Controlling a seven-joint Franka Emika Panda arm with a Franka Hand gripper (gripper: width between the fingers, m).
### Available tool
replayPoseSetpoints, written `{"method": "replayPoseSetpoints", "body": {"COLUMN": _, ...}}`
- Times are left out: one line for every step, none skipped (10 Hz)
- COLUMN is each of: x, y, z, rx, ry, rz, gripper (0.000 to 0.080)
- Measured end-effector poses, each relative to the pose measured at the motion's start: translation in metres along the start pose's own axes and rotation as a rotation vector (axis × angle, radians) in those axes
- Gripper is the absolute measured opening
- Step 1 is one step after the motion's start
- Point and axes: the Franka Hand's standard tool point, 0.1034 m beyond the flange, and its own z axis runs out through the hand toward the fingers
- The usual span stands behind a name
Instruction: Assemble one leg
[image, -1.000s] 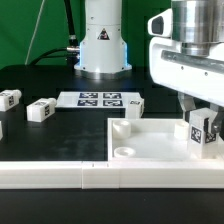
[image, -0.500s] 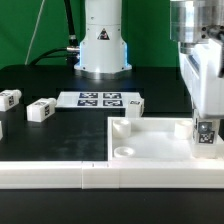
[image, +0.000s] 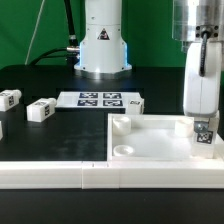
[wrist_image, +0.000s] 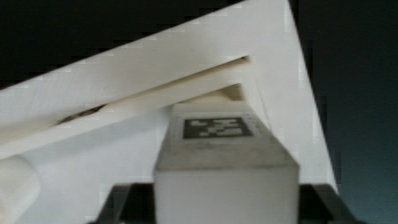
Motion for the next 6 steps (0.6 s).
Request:
{"method": "replayPoseSetpoints", "body": {"x": 0.0020, "y": -0.0005, "z": -0.0001, "rx": -0.006, "ry": -0.001, "rz": 0.012, "gripper": 0.0291}}
{"method": "replayPoseSetpoints", "body": {"x": 0.0022, "y": -0.0004, "z": -0.0001, "rx": -0.005, "ry": 0.000, "rz": -0.015, "gripper": 0.0291}}
{"method": "replayPoseSetpoints", "body": {"x": 0.0016, "y": 0.0003, "z": 0.0003, "rx": -0.006, "ry": 0.000, "rz": -0.031, "gripper": 0.0291}}
{"method": "replayPoseSetpoints", "body": {"x": 0.0015, "y": 0.0004, "z": 0.0004, "rx": -0.006, "ry": 0.000, "rz": -0.032, "gripper": 0.0476}}
{"method": "replayPoseSetpoints", "body": {"x": 0.0014, "y": 0.0005, "z": 0.0004, "rx": -0.006, "ry": 0.000, "rz": -0.034, "gripper": 0.0589}}
{"method": "replayPoseSetpoints", "body": {"x": 0.0013, "y": 0.0005, "z": 0.0004, "rx": -0.006, "ry": 0.000, "rz": -0.034, "gripper": 0.0589}}
